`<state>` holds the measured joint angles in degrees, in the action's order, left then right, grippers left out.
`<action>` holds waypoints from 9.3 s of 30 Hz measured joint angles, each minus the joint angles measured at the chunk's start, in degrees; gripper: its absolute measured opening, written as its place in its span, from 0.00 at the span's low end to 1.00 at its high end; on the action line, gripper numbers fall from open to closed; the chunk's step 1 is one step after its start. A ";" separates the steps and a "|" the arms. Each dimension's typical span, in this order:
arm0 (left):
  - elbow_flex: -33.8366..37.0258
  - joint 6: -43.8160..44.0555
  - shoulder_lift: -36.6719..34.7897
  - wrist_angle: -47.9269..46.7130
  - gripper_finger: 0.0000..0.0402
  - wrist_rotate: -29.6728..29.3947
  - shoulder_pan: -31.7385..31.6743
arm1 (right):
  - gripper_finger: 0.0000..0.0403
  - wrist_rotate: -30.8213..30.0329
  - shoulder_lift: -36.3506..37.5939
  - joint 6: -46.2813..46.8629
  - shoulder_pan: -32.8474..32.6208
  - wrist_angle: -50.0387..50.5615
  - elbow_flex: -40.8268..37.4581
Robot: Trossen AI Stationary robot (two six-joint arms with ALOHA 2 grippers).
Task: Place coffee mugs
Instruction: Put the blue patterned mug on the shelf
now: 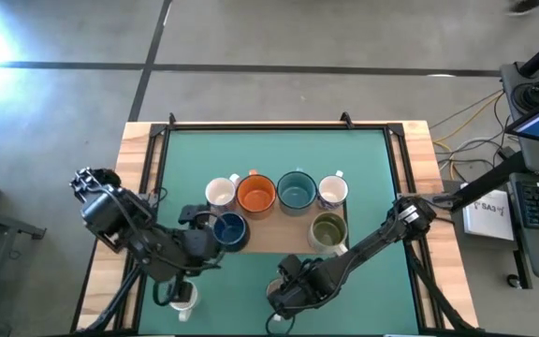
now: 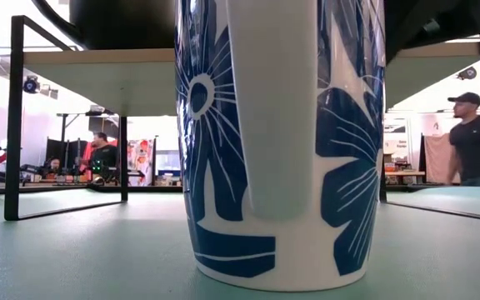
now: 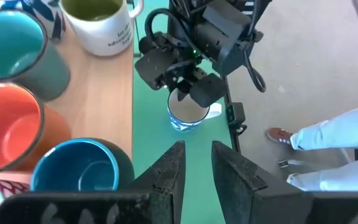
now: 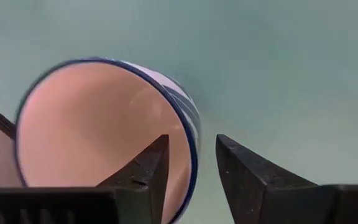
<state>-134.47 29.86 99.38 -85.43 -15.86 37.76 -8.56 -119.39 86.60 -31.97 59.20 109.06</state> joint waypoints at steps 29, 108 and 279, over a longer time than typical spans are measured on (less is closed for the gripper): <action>-0.02 -2.39 -4.76 -0.76 0.15 -0.07 0.03 | 0.03 4.99 0.87 -10.38 1.91 7.60 19.87; -0.02 0.23 -4.80 -2.01 0.15 -3.28 0.04 | 0.03 1.51 7.54 -26.19 17.00 30.82 25.40; -0.02 -11.40 -9.91 -4.59 0.15 -7.62 0.02 | 0.37 -65.09 -12.11 7.92 -10.12 24.20 21.88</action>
<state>-134.50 18.46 89.47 -90.02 -23.48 37.78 -73.65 -131.50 94.52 -42.09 83.40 130.93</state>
